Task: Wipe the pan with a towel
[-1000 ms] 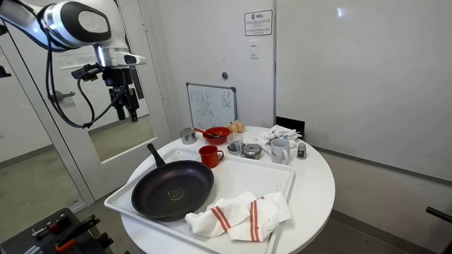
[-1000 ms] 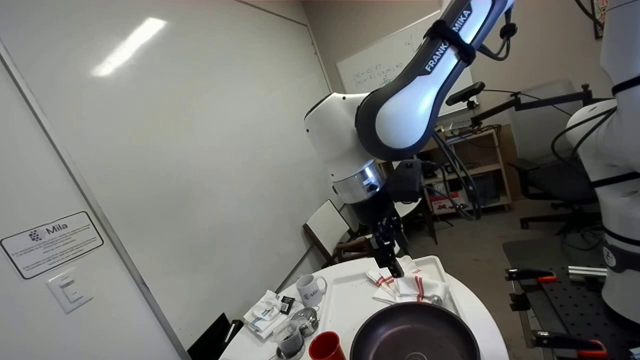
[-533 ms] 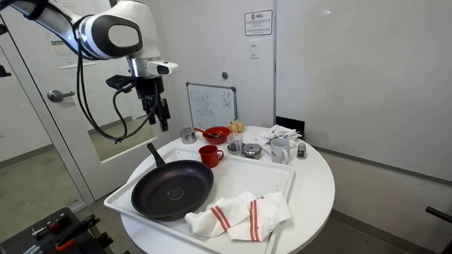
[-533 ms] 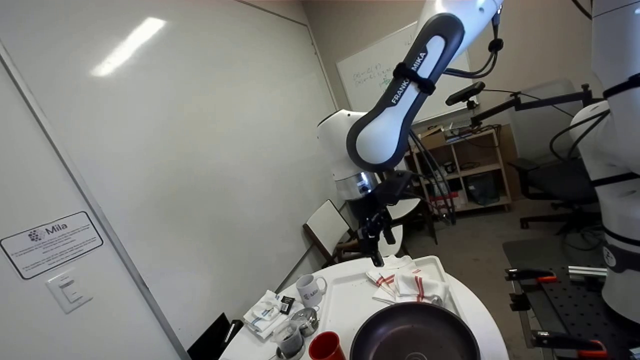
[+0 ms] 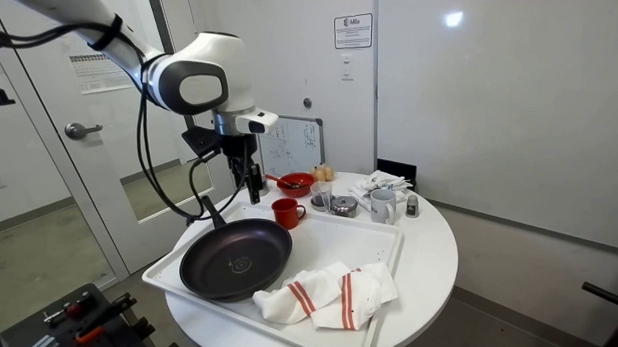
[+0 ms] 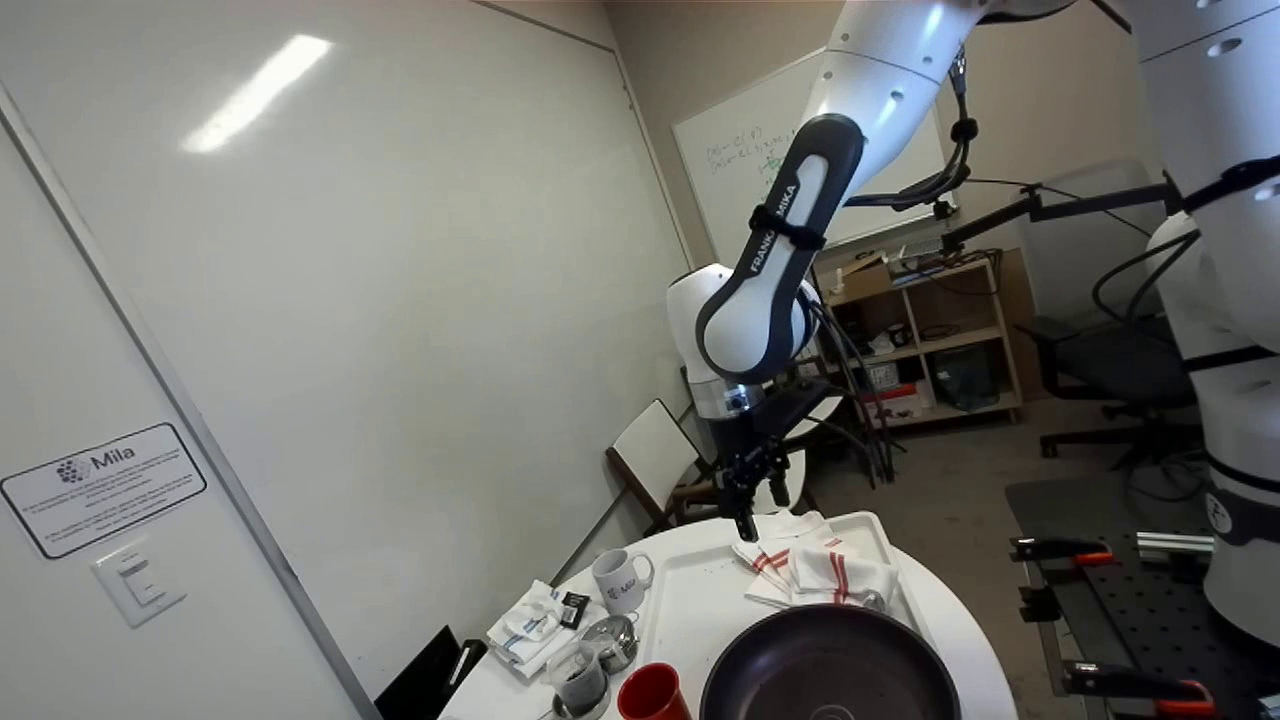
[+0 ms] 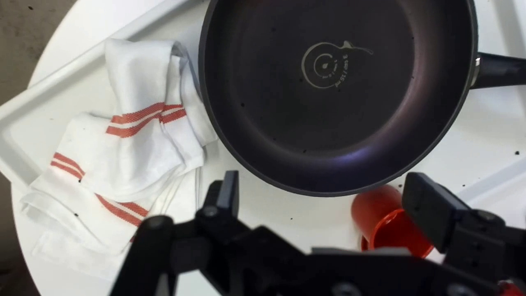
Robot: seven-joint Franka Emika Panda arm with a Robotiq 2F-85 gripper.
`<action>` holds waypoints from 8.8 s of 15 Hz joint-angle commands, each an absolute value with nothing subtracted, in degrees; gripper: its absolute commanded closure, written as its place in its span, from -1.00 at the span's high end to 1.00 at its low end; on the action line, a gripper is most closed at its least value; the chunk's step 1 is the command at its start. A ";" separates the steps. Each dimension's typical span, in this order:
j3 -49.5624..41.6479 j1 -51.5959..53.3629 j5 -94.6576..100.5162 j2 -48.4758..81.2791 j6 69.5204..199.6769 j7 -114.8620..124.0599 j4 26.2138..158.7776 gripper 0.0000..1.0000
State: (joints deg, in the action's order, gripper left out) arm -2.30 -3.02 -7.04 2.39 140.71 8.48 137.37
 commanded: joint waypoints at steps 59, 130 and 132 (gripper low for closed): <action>-8.56 -17.74 -18.11 42.56 137.96 9.88 109.61 1.00; 0.18 4.62 1.58 16.23 158.64 18.10 136.85 -0.95; 0.10 4.75 1.26 17.71 159.69 18.19 136.43 -0.95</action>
State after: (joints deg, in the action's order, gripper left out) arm 0.11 4.60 3.10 15.39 157.64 20.05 137.48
